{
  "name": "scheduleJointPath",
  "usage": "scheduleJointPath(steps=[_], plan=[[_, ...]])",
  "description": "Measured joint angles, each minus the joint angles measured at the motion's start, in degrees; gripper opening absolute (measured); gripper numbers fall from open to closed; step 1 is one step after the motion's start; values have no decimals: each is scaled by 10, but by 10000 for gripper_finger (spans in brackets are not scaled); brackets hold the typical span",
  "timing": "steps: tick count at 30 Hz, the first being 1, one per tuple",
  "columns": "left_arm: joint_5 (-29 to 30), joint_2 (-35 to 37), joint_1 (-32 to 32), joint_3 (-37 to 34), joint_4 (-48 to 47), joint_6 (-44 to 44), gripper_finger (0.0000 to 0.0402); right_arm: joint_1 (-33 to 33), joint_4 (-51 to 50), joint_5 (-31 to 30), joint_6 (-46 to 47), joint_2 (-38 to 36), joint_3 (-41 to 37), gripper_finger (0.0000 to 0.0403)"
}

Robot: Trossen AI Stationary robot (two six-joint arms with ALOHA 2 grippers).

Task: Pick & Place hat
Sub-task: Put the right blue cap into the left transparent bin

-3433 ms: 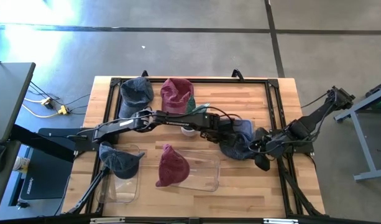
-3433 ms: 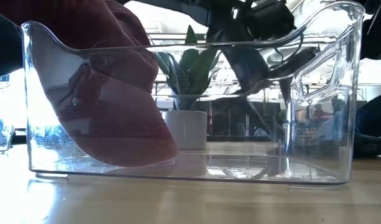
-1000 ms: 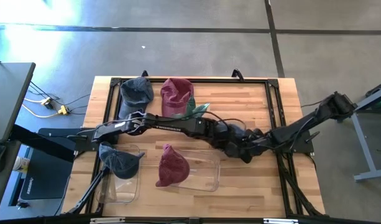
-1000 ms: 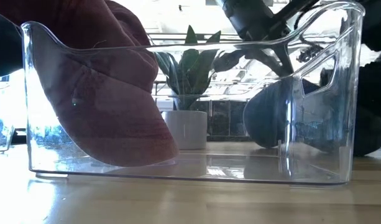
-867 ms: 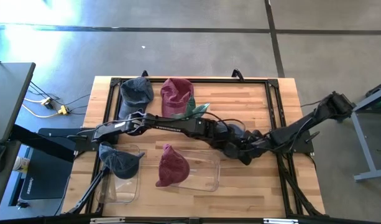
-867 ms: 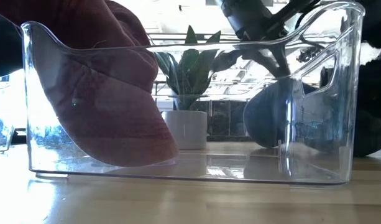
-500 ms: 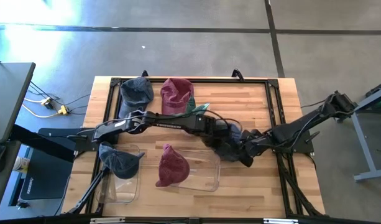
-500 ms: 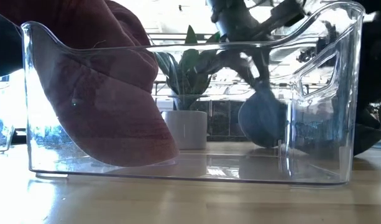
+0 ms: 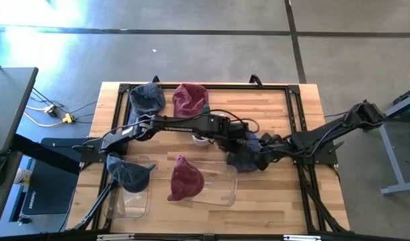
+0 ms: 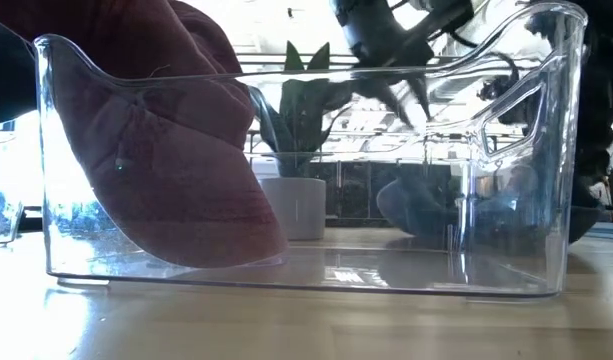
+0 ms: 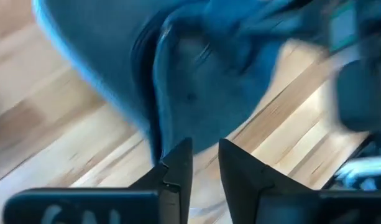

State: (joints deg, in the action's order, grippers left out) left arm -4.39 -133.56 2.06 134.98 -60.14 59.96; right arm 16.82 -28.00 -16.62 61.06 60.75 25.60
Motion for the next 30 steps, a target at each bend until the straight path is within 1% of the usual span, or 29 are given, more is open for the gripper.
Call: scheduleJointPath(steps=[3, 6, 8, 10, 11, 12, 15, 18, 21, 23, 26, 28, 30], plan=[[29, 0, 15, 0, 82, 1, 46, 1, 1, -9, 5, 0, -9, 1], [45, -9, 32, 2, 117, -10, 17, 1, -1, -5, 6, -2, -9, 2], [63, -28, 37, 2, 145, -15, 5, 1, -30, 10, 7, 1, -9, 2], [93, -42, 35, -3, 126, -18, 5, 5, -60, 14, 16, 3, -11, 1], [99, -49, 33, -3, 128, -21, 7, 8, -70, 14, 19, 2, -11, 1], [101, -52, 32, -2, 139, -23, 8, 13, -72, 11, 21, 0, -11, 1], [93, -52, 32, -1, 131, -28, 9, 27, -95, 11, 40, -3, -10, 3], [95, -52, 33, -1, 118, -40, 9, 40, -117, -5, 58, -10, -10, 2], [100, -52, 32, 0, 69, -46, 9, 51, -121, -31, 77, -24, -10, 1], [101, -53, 28, 0, 42, -44, 9, 62, -120, -50, 93, -42, -9, 2], [115, -37, 30, -1, 38, -53, 9, 79, -115, -60, 91, -86, -9, 2], [117, -14, 36, -1, 69, -70, 9, 93, -109, -53, 76, -122, -9, 1], [97, -7, 45, 4, 122, -88, 9, 107, -114, -35, 72, -159, -2, 1]])
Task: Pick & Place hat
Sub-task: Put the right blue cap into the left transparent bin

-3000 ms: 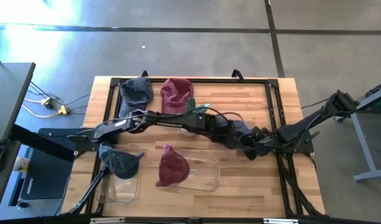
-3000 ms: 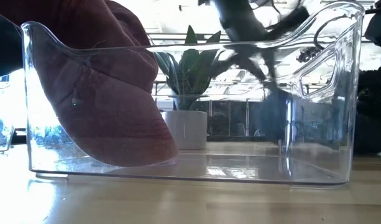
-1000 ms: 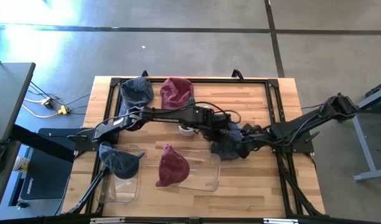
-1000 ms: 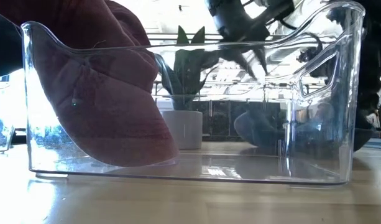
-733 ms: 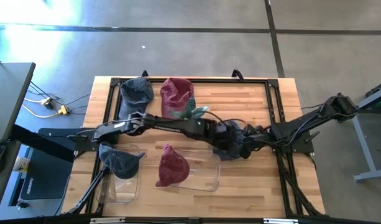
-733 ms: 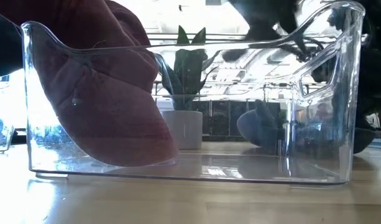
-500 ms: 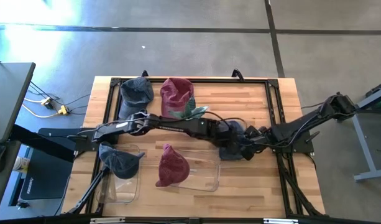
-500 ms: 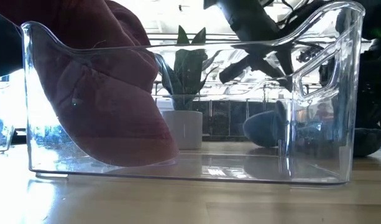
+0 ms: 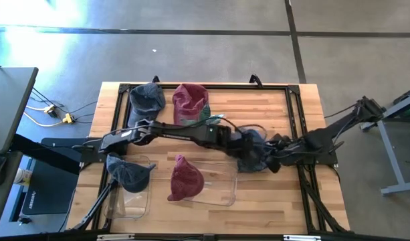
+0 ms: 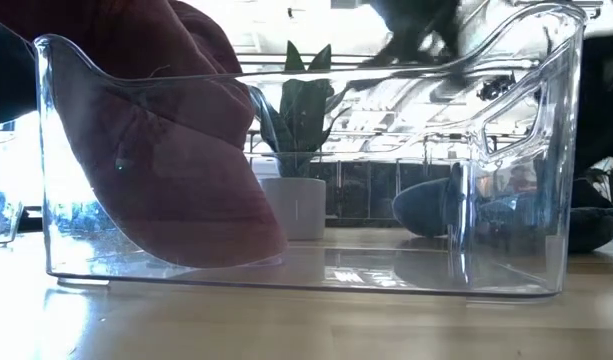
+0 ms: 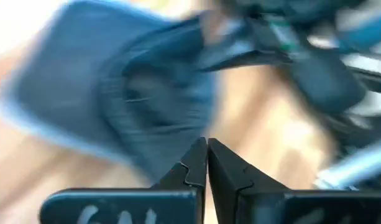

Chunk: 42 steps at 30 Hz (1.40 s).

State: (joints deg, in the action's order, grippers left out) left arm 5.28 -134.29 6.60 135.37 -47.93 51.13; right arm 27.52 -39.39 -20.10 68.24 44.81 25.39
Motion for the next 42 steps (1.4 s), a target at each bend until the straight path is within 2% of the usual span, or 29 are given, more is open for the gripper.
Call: scheduleJointPath(steps=[5, 7, 10, 13, 17, 21, 28, 31, 37, 40, 42], plan=[[-63, -15, 17, -8, 82, -18, 9, 38, -27, 35, -1, -74, 44, 1], [-59, -33, 18, -3, 137, -7, 9, 52, -46, 40, 2, -95, 69, 1], [-44, -48, 17, -10, 125, 11, 9, 69, -68, 34, -12, -114, 112, 1], [-42, -73, 12, -4, 160, 17, 9, 83, -72, 8, -53, -124, 155, 1], [-50, -89, 5, -10, 93, 17, 9, 92, -72, -41, -108, -128, 208, 1], [-30, -99, -3, -6, 31, 21, 9, 93, -71, -74, -146, -126, 240, 2], [22, -102, -24, -4, -60, -3, 9, 93, -75, -85, -158, -123, 245, 2], [17, -102, -30, -4, -62, -6, 9, 93, -75, -85, -158, -118, 244, 2], [43, -80, -23, -4, -50, -44, 9, 93, -76, -85, -158, -114, 244, 2], [44, -51, -7, -4, -39, -106, 9, 93, -73, -87, -167, -114, 244, 2], [33, -43, 8, -3, 9, -170, 9, 93, -69, -89, -178, -115, 244, 4]])
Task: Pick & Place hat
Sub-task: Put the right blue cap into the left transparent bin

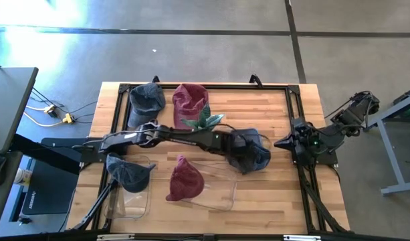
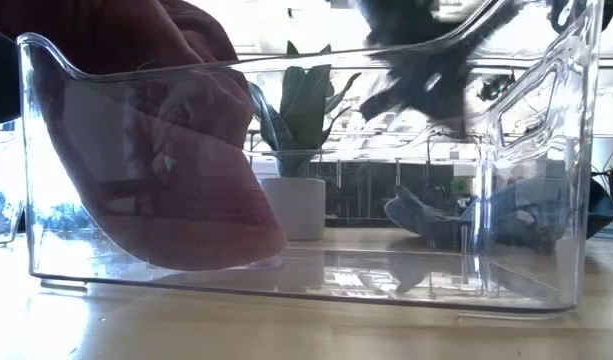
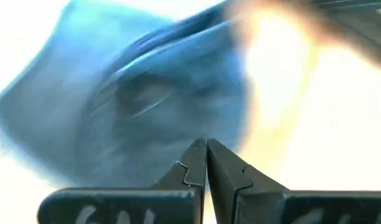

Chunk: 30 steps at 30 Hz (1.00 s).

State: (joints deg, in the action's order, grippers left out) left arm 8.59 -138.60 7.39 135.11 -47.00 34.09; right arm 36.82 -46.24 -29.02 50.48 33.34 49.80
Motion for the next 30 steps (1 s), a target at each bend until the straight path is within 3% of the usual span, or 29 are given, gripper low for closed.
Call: scheduleJointPath(steps=[6, 10, 16, 19, 30], plan=[[-20, -4, 40, -2, 139, -230, 19, 0, 6, -5, -15, 0, 0, 1], [-31, -23, 46, -2, 175, -329, 67, 0, 6, -2, -12, 0, 0, 4], [-11, -39, 47, -1, 163, -396, 176, 0, 6, -7, -6, 0, 0, 3], [10, -50, 47, -5, 143, -422, 210, 0, 6, -13, 2, 0, 0, 4], [41, -67, 46, -4, 160, -489, 223, 0, 6, -38, 20, 0, 0, 2]])
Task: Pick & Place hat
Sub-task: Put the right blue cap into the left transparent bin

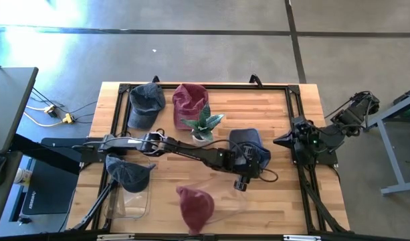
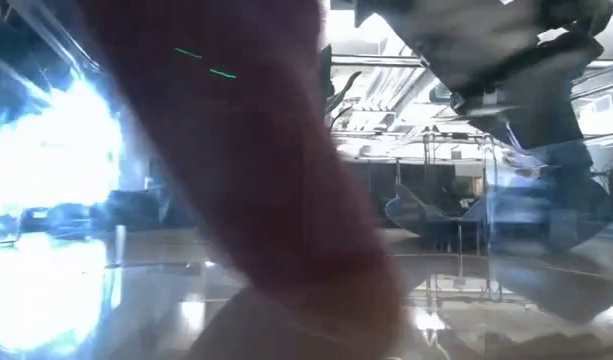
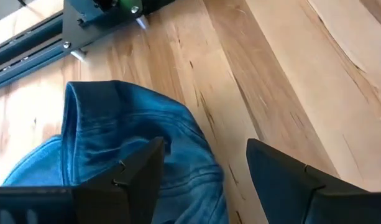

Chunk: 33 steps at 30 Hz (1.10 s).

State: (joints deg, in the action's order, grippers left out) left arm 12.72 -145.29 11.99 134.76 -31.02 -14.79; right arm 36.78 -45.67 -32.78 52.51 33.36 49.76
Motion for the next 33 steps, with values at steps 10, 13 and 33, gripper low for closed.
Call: scheduleJointPath(steps=[10, 13, 33], plan=[[19, 19, 0, 3, 19, 79, 223, 0, 0, -30, 0, 0, 0, 4], [8, 25, -5, 2, 28, 202, 223, 0, 0, -30, 0, 0, 0, 2], [16, 14, -36, 1, -6, 341, 223, 0, 0, -38, 0, 0, 0, 6]])
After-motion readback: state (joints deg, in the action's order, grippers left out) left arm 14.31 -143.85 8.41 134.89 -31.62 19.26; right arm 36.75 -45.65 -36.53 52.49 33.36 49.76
